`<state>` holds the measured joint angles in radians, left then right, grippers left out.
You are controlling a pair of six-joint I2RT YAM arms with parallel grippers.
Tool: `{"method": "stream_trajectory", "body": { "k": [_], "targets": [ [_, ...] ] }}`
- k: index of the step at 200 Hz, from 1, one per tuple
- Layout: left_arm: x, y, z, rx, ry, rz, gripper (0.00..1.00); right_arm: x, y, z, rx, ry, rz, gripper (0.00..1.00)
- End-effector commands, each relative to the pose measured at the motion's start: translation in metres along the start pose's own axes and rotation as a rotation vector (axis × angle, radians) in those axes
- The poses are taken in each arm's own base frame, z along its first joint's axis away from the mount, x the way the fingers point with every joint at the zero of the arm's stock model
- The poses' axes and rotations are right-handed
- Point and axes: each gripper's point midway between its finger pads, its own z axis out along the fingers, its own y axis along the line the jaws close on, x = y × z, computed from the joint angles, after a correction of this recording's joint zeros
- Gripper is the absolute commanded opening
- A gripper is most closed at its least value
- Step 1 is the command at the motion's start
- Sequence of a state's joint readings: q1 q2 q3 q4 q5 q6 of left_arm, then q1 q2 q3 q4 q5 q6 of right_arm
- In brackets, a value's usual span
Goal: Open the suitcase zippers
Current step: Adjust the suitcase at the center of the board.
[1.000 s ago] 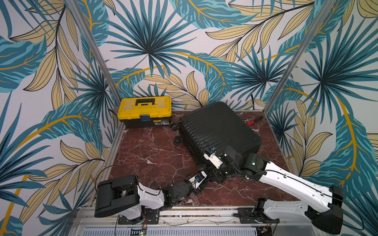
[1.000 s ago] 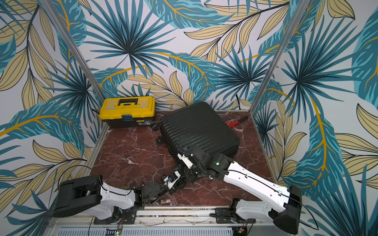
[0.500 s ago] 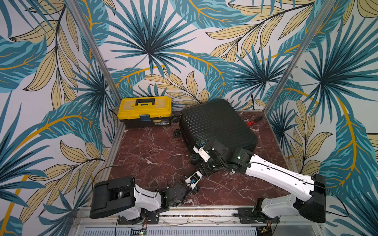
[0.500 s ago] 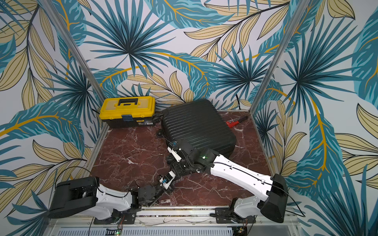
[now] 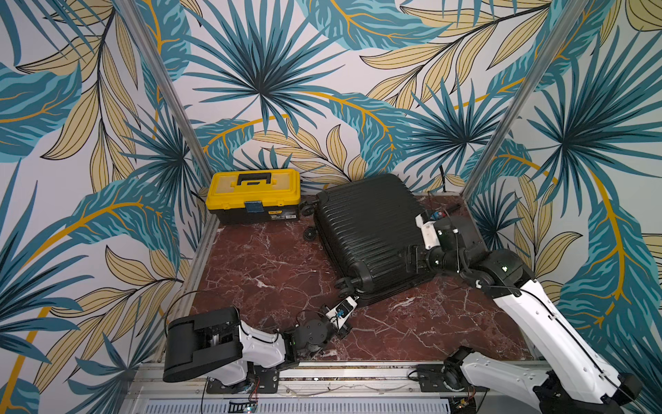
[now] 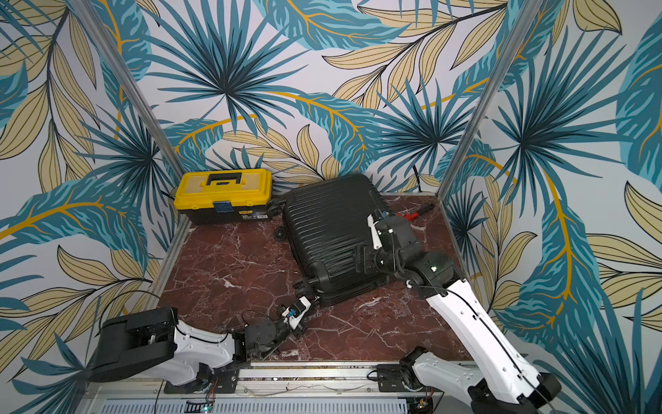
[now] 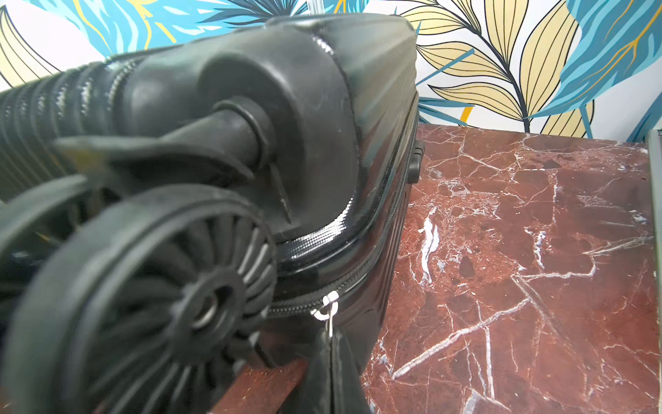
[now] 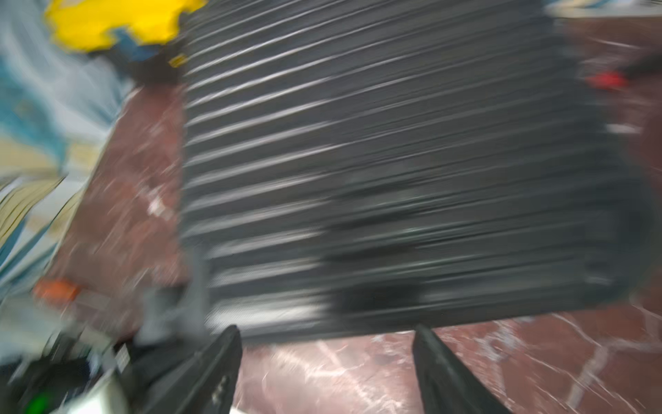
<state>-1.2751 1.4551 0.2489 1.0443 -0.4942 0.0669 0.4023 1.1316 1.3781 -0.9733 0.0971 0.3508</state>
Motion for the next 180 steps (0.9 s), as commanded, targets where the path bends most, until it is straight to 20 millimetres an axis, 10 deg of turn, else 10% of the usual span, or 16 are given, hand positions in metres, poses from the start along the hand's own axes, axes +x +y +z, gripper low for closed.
{"method": "stream_trajectory", "body": {
  "k": [1, 37, 87, 137, 180],
  "targets": [
    [0.013, -0.006, 0.003, 0.030, 0.048, 0.007, 0.00, -0.026, -0.036, 0.030, 0.101, -0.005, 0.123, 0.78],
    [0.016, -0.004, 0.002, 0.025, 0.055, 0.004, 0.00, -0.049, -0.084, 0.081, 0.140, 0.069, 0.256, 0.79],
    [0.017, -0.003, 0.001, 0.027, 0.055, 0.003, 0.00, -0.018, -0.052, 0.109, -0.121, 0.294, 0.261, 0.79],
    [0.015, 0.006, 0.005, 0.008, 0.052, -0.013, 0.00, 0.038, -0.059, 0.105, -0.101, 0.347, 0.284, 0.78],
    [0.019, 0.005, 0.004, 0.014, 0.063, -0.036, 0.00, 0.003, -0.106, 0.084, 0.114, 0.150, 0.296, 0.80]
  ]
}}
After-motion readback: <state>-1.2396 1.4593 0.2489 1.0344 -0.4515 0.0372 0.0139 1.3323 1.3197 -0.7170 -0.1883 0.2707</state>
